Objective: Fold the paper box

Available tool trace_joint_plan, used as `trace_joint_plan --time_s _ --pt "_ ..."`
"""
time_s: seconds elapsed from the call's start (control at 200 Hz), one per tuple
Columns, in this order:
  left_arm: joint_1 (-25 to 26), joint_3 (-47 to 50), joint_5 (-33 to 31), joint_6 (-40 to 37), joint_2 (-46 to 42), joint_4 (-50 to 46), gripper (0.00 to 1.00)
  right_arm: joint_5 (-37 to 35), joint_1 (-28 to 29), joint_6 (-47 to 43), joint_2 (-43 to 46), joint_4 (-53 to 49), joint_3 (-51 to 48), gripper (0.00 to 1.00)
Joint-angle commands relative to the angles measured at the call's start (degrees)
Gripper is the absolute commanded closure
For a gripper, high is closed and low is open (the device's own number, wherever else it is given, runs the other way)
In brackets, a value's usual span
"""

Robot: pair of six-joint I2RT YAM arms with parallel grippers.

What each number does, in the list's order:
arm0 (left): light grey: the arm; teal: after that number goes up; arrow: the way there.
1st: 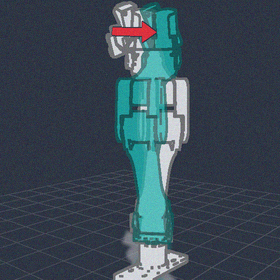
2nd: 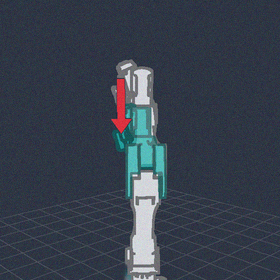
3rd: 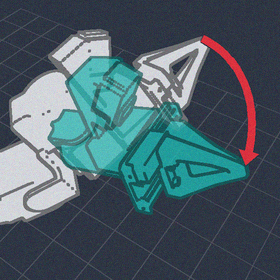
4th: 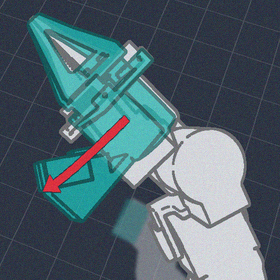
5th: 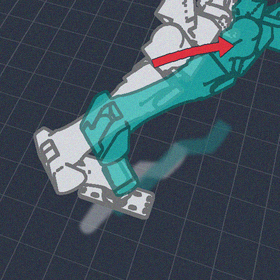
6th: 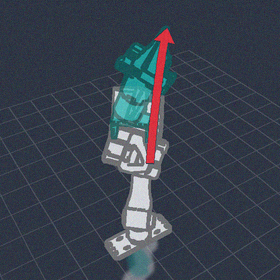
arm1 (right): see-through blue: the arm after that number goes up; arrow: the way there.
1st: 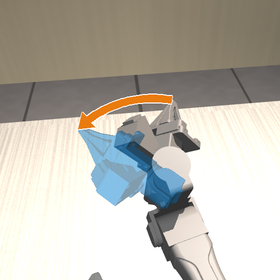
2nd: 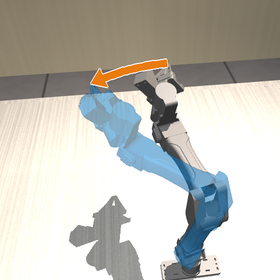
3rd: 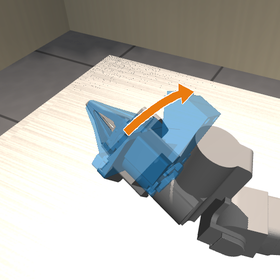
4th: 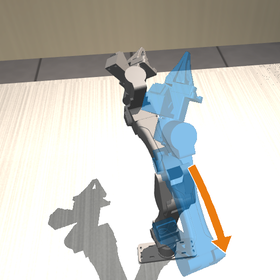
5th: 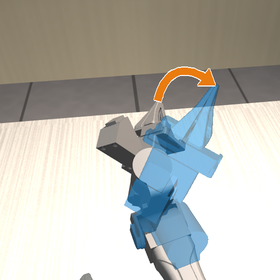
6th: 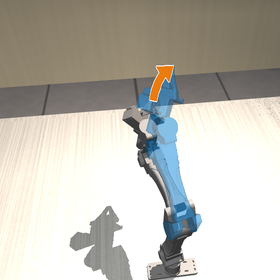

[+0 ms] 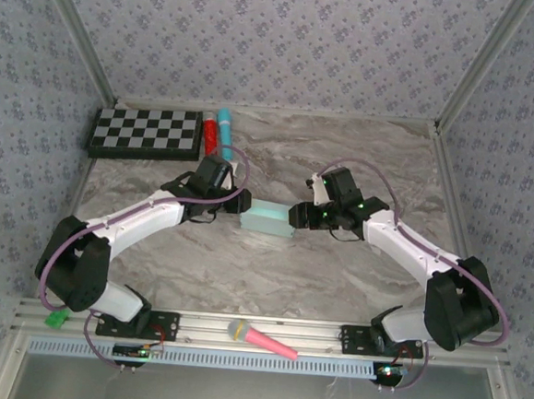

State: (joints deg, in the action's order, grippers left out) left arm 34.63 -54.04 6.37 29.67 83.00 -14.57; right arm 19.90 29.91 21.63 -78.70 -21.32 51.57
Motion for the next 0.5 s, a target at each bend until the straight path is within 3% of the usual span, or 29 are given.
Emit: trace_joint_plan --time_s 0.0,0.295,0.495 --pt "0.7 2.3 -1.4 -0.5 2.0 -5.2 0.55 1.2 -0.4 1.0 -0.5 0.7 -1.0 0.48" --pt "1.0 2.5 -1.8 -0.7 2.2 -5.2 0.55 6.7 -0.6 1.7 1.9 5.6 -1.7 0.48" --pt "1.0 2.4 -2.1 -1.0 2.1 -5.5 0.55 5.6 -2.3 4.6 1.3 6.7 -1.9 0.47"
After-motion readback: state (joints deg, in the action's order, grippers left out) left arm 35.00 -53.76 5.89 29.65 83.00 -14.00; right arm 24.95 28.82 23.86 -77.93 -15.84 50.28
